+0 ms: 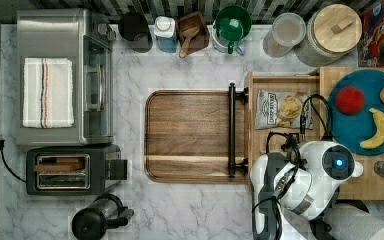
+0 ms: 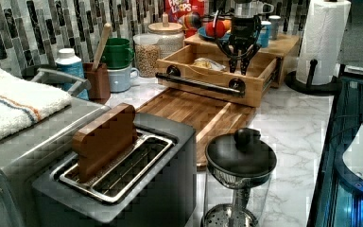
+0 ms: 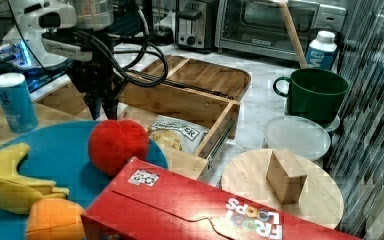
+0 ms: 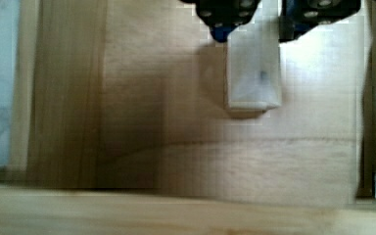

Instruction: Pick up the butter.

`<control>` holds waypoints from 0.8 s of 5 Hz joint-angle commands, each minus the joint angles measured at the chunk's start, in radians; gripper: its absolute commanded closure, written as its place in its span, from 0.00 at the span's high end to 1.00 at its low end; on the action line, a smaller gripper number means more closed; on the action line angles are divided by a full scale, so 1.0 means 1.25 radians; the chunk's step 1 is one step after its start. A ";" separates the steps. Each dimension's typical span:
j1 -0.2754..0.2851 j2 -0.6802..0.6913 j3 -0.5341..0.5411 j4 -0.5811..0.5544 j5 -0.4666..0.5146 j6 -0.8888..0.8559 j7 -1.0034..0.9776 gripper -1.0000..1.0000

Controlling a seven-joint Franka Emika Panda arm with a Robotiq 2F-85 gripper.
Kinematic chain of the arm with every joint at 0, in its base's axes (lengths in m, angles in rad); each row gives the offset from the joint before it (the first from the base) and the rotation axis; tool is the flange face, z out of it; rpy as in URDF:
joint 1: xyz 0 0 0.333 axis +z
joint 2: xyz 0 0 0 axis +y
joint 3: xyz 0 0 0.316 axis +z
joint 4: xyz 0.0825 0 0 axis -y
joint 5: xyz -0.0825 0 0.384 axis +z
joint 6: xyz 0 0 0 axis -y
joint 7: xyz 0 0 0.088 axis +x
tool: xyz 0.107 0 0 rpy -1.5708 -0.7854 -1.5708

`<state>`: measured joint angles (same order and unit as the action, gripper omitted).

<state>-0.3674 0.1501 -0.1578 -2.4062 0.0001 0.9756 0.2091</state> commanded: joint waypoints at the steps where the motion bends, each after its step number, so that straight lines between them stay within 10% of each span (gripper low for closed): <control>1: 0.036 -0.155 0.024 -0.040 0.008 -0.030 0.022 0.00; 4: 0.045 -0.183 0.052 0.234 -0.107 -0.381 0.070 0.00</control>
<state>-0.3406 -0.0329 -0.1273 -2.3789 -0.1187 0.5249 0.2391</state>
